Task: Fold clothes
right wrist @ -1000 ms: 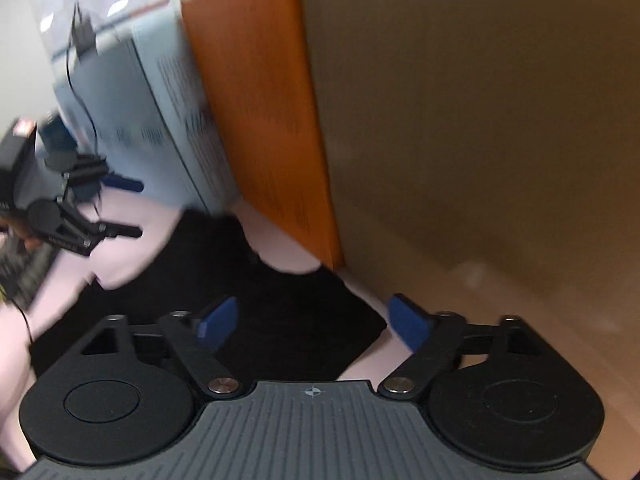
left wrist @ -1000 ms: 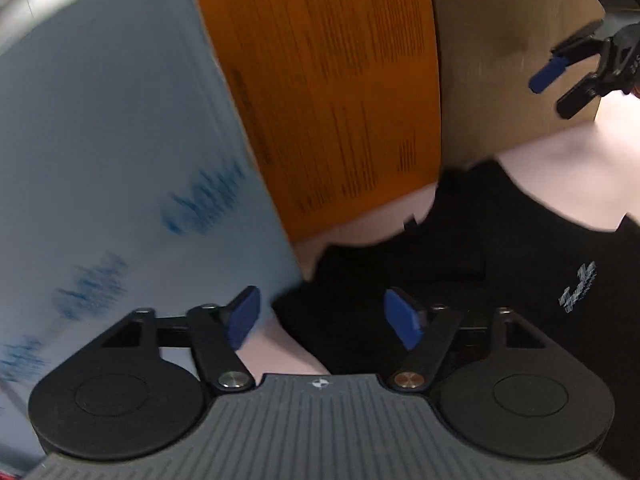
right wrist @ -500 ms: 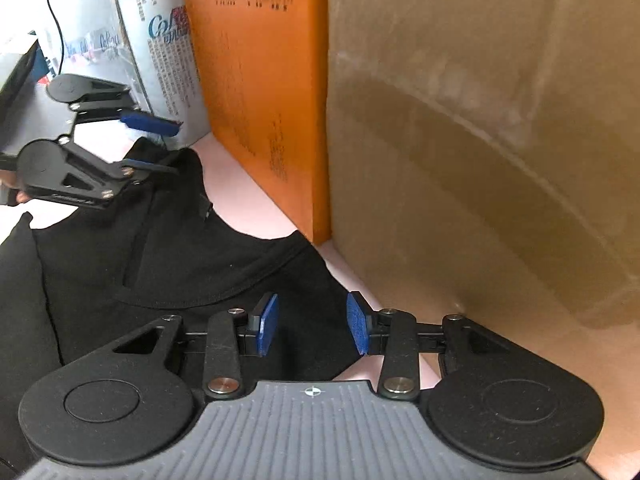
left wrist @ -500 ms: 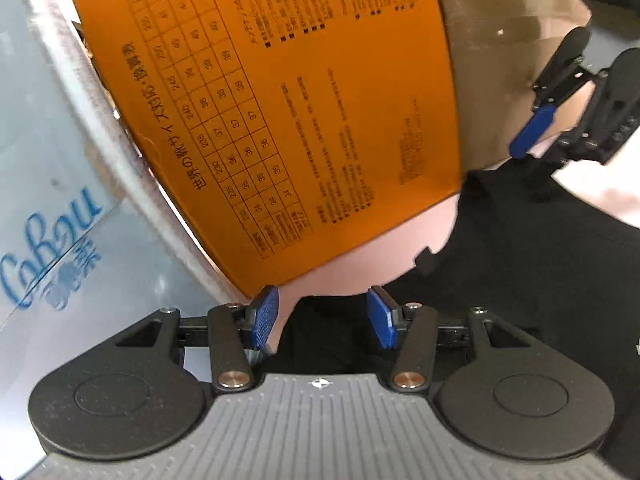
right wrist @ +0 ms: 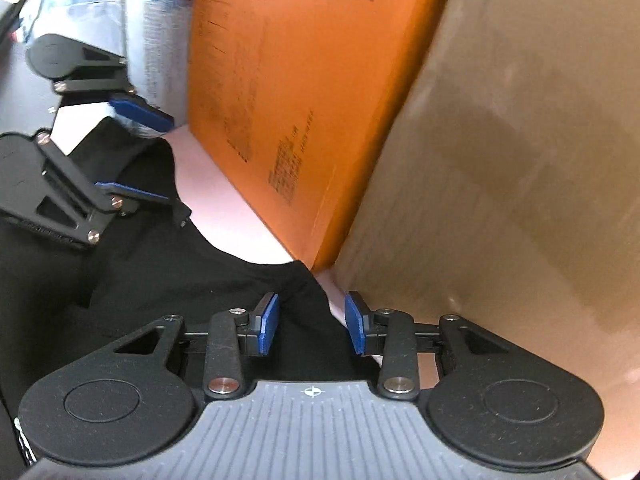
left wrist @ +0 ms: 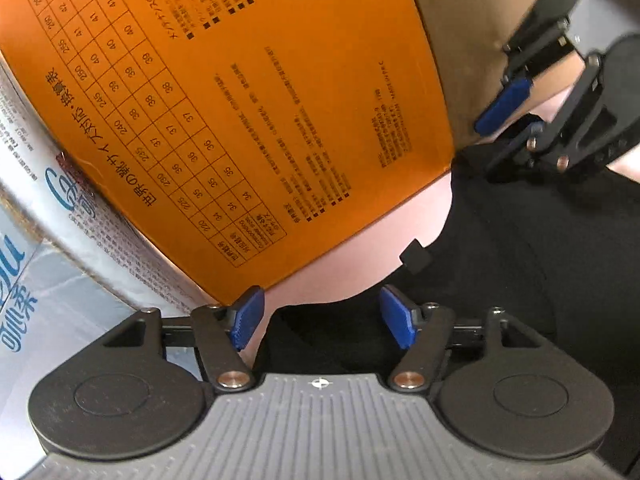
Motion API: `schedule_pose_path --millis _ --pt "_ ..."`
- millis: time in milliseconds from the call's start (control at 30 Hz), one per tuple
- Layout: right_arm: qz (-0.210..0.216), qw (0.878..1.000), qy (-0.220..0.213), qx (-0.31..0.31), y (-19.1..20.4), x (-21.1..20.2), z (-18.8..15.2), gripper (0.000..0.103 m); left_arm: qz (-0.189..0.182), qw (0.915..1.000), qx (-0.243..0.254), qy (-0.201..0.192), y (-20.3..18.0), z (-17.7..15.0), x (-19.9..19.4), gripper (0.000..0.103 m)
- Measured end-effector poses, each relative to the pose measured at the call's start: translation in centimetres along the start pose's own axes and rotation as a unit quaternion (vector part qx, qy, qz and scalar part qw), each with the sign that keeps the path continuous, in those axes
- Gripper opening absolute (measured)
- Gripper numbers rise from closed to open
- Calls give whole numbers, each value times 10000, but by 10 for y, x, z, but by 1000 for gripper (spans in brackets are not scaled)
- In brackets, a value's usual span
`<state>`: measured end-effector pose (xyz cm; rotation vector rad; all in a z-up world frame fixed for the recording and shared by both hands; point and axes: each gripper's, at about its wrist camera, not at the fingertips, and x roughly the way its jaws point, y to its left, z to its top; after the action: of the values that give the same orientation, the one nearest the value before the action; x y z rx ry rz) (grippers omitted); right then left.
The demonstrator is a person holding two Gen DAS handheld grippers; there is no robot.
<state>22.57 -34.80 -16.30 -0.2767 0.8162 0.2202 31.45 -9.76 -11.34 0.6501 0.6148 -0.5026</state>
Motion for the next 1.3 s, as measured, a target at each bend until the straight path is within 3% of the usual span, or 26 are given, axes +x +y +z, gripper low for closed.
schedule_pose_path --millis 100,233,267,300,333,367,500,700,833,1000,1033,1100,1167,1233,1300 --pt "269 9991 -62 332 -8 5 0 32 -41 9998 -120 156 0 6 3 65" --pt "849 9938 93 717 -27 7 1 30 -419 9978 -322 390 6 13 6 67" --pt "887 9933 160 730 -30 8 3 23 -478 9977 -297 388 7 13 7 63" --pt "895 9926 208 789 -33 8 5 5 -562 9971 -337 389 9 13 6 53" --pt "899 9922 234 832 -37 7 6 3 -646 9964 -376 390 10 14 6 18" --pt "889 9925 189 818 -38 2 6 3 -729 9957 -415 390 12 14 5 0" --pt "803 9945 -45 675 -31 -22 5 3 -758 9966 -247 195 9 12 -9 0" --pt "616 9958 -564 371 -3 -102 -6 3 -531 9975 -335 -322 5 1 -75 0" --pt "412 9955 -847 38 34 -160 -26 3 -433 9969 -258 -603 -1 -21 -138 0" --pt "64 9939 -978 -501 101 -225 -74 3 -531 9954 -425 -668 -18 -50 -195 3" --pt "50 9937 -964 -575 116 -235 -86 4 -540 9953 -477 -641 -28 -58 -205 7" --pt "410 9970 -569 -318 133 -240 -117 6 -566 9952 -557 -575 -45 -75 -220 20" --pt "715 9974 -96 -6 144 -237 -146 13 -633 9953 -556 -475 -55 -91 -239 41" --pt "836 9956 129 414 145 -235 -163 14 -689 9961 -425 -352 -60 -97 -238 42" --pt "880 9930 -108 783 139 -241 -161 18 -710 9966 -342 -244 -63 -98 -234 42"
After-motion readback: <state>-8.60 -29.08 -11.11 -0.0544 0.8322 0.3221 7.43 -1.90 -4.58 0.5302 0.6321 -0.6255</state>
